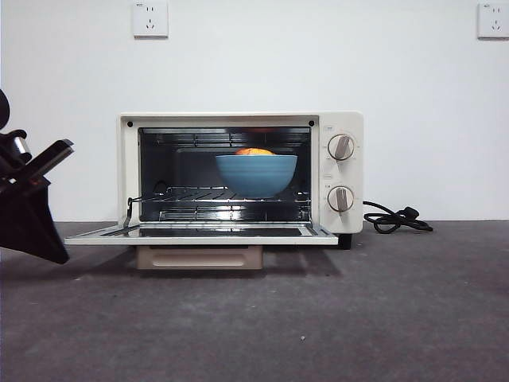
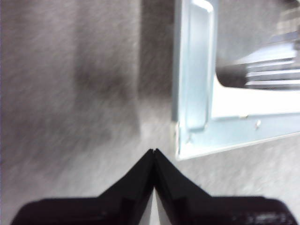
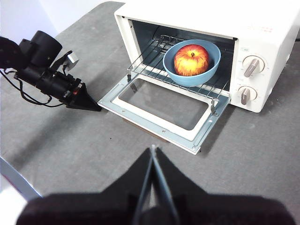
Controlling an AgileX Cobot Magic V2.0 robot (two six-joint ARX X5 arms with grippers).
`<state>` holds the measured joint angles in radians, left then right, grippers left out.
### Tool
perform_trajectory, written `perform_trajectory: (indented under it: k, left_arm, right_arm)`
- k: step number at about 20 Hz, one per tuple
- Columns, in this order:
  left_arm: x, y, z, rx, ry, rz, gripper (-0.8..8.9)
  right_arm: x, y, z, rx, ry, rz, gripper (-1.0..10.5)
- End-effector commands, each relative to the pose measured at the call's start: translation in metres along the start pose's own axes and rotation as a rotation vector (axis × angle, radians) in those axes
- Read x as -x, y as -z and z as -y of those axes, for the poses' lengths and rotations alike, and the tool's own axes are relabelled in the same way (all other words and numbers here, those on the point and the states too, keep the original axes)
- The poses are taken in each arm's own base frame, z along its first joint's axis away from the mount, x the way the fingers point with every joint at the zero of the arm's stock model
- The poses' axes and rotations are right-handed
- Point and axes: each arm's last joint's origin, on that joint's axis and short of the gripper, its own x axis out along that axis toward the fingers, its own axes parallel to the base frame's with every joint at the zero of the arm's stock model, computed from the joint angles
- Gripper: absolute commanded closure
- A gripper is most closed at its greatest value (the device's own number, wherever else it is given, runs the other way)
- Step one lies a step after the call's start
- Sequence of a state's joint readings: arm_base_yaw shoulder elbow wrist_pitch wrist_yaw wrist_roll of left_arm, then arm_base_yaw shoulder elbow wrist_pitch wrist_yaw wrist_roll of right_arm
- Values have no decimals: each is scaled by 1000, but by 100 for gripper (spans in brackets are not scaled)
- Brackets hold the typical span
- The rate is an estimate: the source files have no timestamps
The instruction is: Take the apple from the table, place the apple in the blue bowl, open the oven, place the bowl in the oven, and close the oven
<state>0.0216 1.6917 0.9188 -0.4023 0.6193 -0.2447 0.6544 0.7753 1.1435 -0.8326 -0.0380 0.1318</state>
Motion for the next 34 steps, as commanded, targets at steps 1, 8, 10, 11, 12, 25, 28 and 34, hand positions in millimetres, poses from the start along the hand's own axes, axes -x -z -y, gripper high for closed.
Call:
perform_trajectory:
  k: [1, 8, 10, 11, 12, 25, 28, 34]
  left_arm:
    - [-4, -1, -3, 47, 42, 7, 822]
    - [-5, -5, -2, 68, 88, 23, 822]
    - [-5, -5, -1, 63, 110, 22, 822]
    - [-5, -6, -1, 62, 129, 22, 822]
    - [-5, -6, 0, 64, 143, 20, 822]
    - [-1, -22, 12, 101, 357, 75, 822]
    - [2, -27, 15, 100, 381, 93, 822]
    - [11, -43, 26, 89, 419, 146, 822]
  right_arm:
    - [0, -1, 0, -7, -6, 12, 958]
    - [0, -1, 0, -7, -6, 14, 958]
    - [0, -1, 0, -7, -6, 14, 958]
    - [0, -1, 0, -7, -6, 14, 958]
    - [0, -1, 0, -7, -6, 14, 958]
    - [0, -1, 0, -19, -6, 14, 958]
    - [0, -1, 0, -22, -6, 14, 958]
    - [0, -1, 0, -22, -6, 13, 958]
